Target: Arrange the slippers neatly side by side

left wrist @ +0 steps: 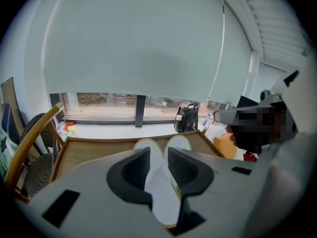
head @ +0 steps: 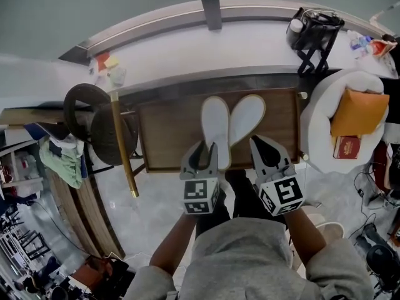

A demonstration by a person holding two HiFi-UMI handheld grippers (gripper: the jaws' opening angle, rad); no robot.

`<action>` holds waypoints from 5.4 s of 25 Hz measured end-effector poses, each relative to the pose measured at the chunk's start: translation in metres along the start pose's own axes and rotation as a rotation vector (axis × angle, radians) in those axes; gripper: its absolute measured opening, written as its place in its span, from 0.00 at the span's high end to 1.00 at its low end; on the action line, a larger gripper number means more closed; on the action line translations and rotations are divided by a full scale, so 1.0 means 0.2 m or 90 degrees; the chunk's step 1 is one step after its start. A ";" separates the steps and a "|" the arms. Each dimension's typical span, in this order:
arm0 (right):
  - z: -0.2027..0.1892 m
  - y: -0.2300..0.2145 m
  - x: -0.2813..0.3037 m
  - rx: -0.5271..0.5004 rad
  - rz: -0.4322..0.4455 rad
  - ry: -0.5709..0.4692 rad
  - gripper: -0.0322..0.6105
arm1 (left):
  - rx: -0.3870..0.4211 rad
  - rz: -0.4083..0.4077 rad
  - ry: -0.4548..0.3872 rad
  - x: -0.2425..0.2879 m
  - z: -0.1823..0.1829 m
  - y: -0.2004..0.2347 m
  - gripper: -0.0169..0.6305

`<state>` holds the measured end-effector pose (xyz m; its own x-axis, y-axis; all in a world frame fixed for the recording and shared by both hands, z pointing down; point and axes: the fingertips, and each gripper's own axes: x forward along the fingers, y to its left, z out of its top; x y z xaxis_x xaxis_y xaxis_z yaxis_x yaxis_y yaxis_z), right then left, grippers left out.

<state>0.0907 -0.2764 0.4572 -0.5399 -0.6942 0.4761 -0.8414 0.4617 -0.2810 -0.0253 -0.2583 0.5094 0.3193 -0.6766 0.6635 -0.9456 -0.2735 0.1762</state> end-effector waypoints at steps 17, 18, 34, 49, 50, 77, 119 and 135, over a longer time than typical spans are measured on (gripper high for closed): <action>-0.21 -0.14 0.16 0.040 0.026 0.050 0.91 | 0.085 0.022 0.090 0.37 -0.28 0.05 0.73; -0.22 -0.15 0.16 0.042 0.026 0.052 0.91 | 0.088 0.021 0.094 0.39 -0.29 0.06 0.73; -0.26 -0.10 0.16 0.045 0.048 0.061 0.91 | 0.090 0.104 0.079 0.37 -0.27 0.20 0.92; -0.20 0.04 0.18 0.032 0.076 0.048 0.91 | 0.096 0.127 0.115 0.17 -0.35 0.46 0.92; -0.21 0.05 0.18 0.032 0.076 0.048 0.91 | 0.103 0.127 0.120 0.16 -0.36 0.48 0.92; -0.36 0.03 0.20 -0.006 0.024 0.102 0.91 | 0.100 0.050 0.148 0.20 -0.39 0.55 0.62; -0.52 -0.14 0.31 0.112 -0.008 0.243 0.89 | -0.078 0.123 0.029 0.00 -0.27 0.42 0.62; -0.63 0.03 0.32 0.103 -0.025 0.292 0.89 | -0.066 0.078 0.034 -0.05 -0.31 0.46 0.62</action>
<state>0.0538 -0.2479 0.5907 -0.4712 -0.3773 0.7973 -0.8738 0.3230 -0.3635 -0.1198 -0.2344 0.5632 0.2008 -0.6619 0.7222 -0.9794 -0.1179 0.1642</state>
